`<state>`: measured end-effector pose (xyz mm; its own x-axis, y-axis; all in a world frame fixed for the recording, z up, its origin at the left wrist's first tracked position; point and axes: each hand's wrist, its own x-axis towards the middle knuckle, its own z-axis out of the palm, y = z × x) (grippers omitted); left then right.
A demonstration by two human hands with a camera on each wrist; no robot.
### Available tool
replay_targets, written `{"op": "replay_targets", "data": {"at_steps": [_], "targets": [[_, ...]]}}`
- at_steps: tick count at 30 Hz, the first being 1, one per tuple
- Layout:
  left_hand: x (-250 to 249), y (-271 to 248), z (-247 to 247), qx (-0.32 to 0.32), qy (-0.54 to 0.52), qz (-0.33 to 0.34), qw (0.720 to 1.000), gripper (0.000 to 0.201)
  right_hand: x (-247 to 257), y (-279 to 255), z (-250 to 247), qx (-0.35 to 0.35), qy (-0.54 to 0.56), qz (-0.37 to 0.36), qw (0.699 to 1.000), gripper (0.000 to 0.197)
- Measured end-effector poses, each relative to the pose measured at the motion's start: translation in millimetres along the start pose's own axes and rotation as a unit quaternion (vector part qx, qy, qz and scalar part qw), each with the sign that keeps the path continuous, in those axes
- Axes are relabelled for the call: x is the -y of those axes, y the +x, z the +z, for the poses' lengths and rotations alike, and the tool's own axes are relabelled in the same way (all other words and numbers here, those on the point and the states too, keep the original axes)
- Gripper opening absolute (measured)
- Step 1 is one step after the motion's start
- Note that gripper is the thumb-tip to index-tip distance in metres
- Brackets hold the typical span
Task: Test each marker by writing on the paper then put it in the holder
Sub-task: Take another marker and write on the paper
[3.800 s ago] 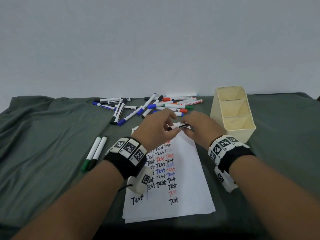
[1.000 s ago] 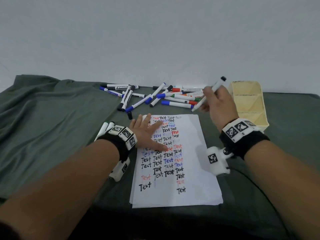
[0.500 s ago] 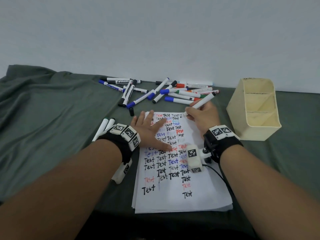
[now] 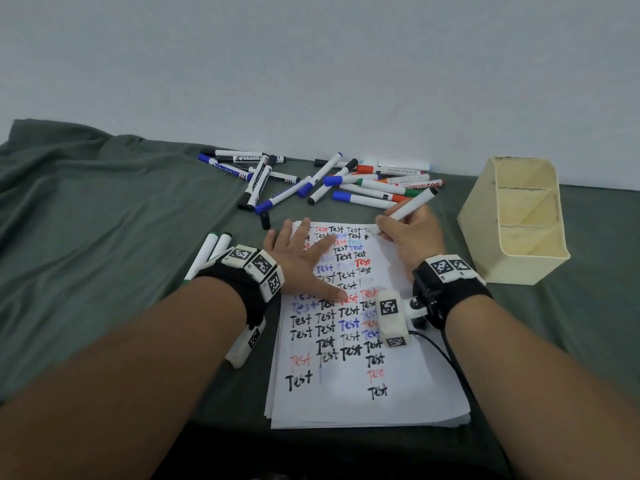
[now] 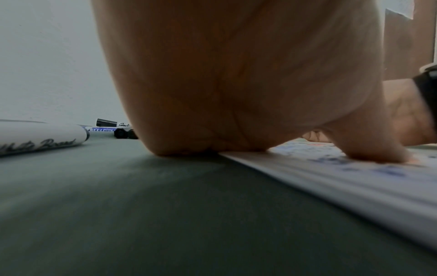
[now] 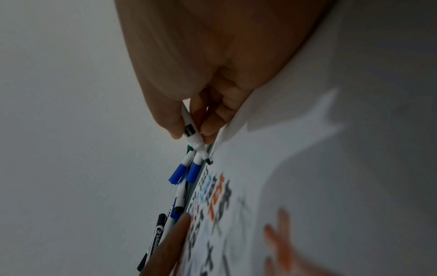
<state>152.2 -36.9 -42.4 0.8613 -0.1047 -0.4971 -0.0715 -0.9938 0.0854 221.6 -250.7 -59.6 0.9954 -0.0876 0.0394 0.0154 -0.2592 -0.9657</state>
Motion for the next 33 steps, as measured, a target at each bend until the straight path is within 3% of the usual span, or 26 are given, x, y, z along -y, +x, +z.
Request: {"op": "replay_targets", "data": {"at_steps": [33], "targets": [[1.8,1.6,1.7,0.003,-0.011,0.000,1.000,0.123,-2.4,-1.8,-1.1,-0.014,0.017,0.002,1.000,0.014]]}}
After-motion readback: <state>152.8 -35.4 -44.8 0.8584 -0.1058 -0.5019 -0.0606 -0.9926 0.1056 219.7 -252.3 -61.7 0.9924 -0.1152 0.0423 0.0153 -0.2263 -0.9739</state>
